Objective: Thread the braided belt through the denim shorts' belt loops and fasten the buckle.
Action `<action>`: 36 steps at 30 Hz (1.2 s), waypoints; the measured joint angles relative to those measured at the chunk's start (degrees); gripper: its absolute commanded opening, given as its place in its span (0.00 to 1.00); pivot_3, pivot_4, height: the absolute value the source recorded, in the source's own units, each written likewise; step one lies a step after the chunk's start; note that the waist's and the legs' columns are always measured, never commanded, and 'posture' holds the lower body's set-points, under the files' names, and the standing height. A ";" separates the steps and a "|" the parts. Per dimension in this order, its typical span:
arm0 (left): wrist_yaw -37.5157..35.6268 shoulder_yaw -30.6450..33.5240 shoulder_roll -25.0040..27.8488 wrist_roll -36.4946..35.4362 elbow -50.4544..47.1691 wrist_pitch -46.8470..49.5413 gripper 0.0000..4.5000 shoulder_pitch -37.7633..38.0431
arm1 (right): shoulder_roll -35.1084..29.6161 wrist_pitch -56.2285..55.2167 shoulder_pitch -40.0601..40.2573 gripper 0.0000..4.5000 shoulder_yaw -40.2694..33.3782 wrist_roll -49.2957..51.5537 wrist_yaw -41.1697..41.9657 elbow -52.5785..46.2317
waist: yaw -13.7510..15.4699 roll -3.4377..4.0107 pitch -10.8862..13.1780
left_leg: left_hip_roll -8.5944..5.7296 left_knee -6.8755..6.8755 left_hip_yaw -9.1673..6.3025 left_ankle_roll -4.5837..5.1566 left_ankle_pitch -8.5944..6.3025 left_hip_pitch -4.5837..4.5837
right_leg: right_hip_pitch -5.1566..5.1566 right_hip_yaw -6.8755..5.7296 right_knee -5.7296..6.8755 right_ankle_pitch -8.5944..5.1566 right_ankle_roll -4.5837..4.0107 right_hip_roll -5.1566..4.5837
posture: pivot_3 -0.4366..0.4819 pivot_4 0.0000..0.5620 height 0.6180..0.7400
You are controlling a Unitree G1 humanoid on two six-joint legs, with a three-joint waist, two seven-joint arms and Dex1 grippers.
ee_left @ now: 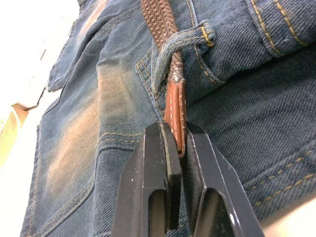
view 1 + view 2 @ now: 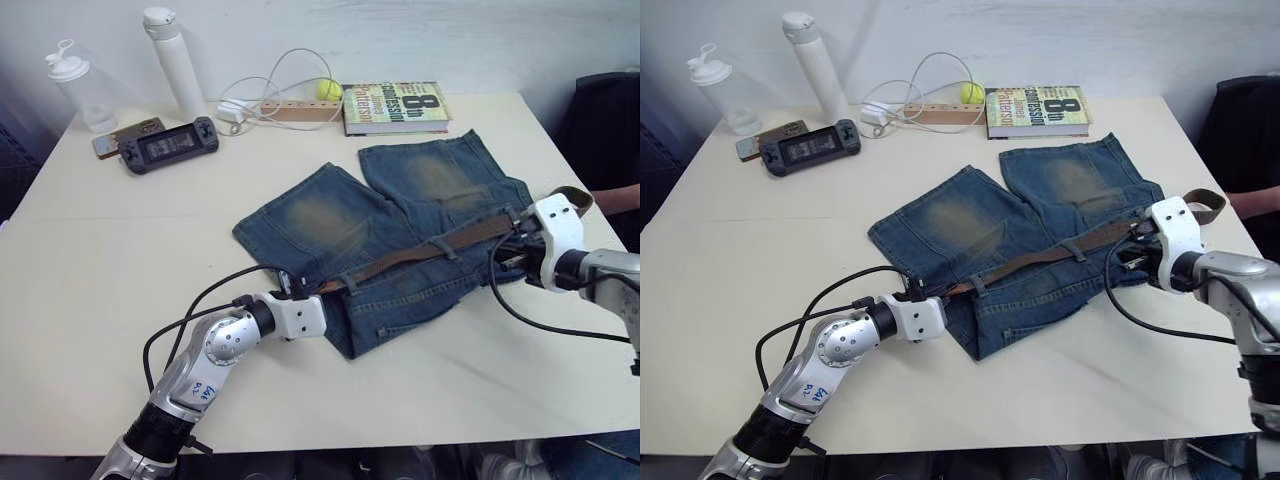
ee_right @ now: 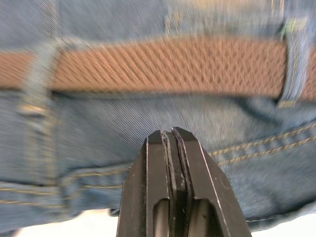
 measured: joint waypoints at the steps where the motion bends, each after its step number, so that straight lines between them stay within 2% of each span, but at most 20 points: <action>1: -0.92 0.33 0.55 -0.98 -0.19 -0.13 0.00 -0.04 | 0.85 -1.60 -0.08 0.01 0.81 -1.28 0.05 1.39 | -0.05 0.00 0.00 | 0.00 0.00 0.01 0.00 0.00 0.00 | -0.02 0.01 0.01 0.00 0.00 0.00 | 0.48 0.27 0.95; 4: -5.49 0.94 5.68 -3.53 -2.31 -1.60 0.00 1.05 | 1.16 -5.60 -1.49 0.01 3.64 -4.91 0.93 3.81 | -0.39 -0.05 -0.06 | 0.03 -0.03 0.14 -0.01 0.00 0.18 | 0.06 0.02 0.06 0.00 -0.01 0.00 | 0.48 0.27 0.95; 7: -6.71 5.37 10.47 -4.77 -5.31 -2.65 0.00 5.60 | 2.53 -6.53 -2.49 0.01 3.92 -6.50 1.08 5.52 | -0.58 -0.19 -0.14 | 0.05 -0.03 0.14 0.00 -0.01 0.28 | 0.15 0.04 0.04 0.00 -0.01 -0.01 | 0.48 0.27 0.95; 11: -5.35 13.52 15.71 -5.15 -6.99 -5.14 0.00 12.73 | 3.86 -6.18 -3.71 0.01 4.43 -8.39 1.17 6.80 | -0.84 -0.41 -0.27 | 0.05 -0.04 0.13 0.03 -0.03 0.44 | 0.33 0.04 -0.03 0.02 -0.02 -0.02 | 0.48 0.27 0.95; 16: -2.51 22.85 19.09 -4.93 -6.40 -8.62 0.00 20.67 | 4.71 -5.24 -4.59 0.01 4.70 -9.62 1.66 7.23 | -1.25 -0.59 -0.38 | 0.10 -0.08 0.10 0.06 -0.07 0.50 | 0.45 0.01 -0.14 0.02 -0.03 -0.01 | 0.48 0.27 0.95; 20: -0.77 31.96 22.27 -5.02 -2.22 -13.14 0.00 29.66 | 5.11 -4.75 -5.86 0.01 5.44 -10.68 2.92 8.20 | -1.59 -0.59 -0.38 | 0.11 -0.35 0.11 0.10 -0.14 0.89 | 0.77 0.02 -0.33 0.01 -0.04 -0.01 | 0.48 0.27 0.95; 22: 0.50 36.21 25.07 -4.45 2.36 -18.73 0.00 35.29 | 5.36 -4.30 -6.83 0.01 6.25 -11.55 3.81 8.90 | -1.67 -0.69 -0.44 | 0.12 -0.88 0.16 0.13 -0.15 1.29 | 1.08 0.04 -0.62 0.00 -0.06 -0.04 | 0.48 0.27 0.95; 28: 3.01 44.30 26.69 -5.62 12.35 -25.22 0.00 40.32 | 5.74 -2.61 -9.65 0.01 8.06 -13.94 5.81 9.67 | -1.94 -0.77 -0.50 | 0.15 -0.99 0.16 0.27 -0.24 1.31 | 1.04 0.03 -0.63 0.03 -0.12 -0.05 | 0.48 0.27 0.95; 36: 2.10 45.24 24.16 -11.42 15.29 -26.00 0.00 40.95 | 6.72 -1.66 -11.50 0.01 8.48 -15.17 7.47 10.24 | -2.96 -0.70 -0.45 | 0.16 -1.04 0.16 0.20 -0.22 1.24 | 0.95 0.02 -0.64 0.03 -0.12 -0.05 | 0.48 0.27 0.95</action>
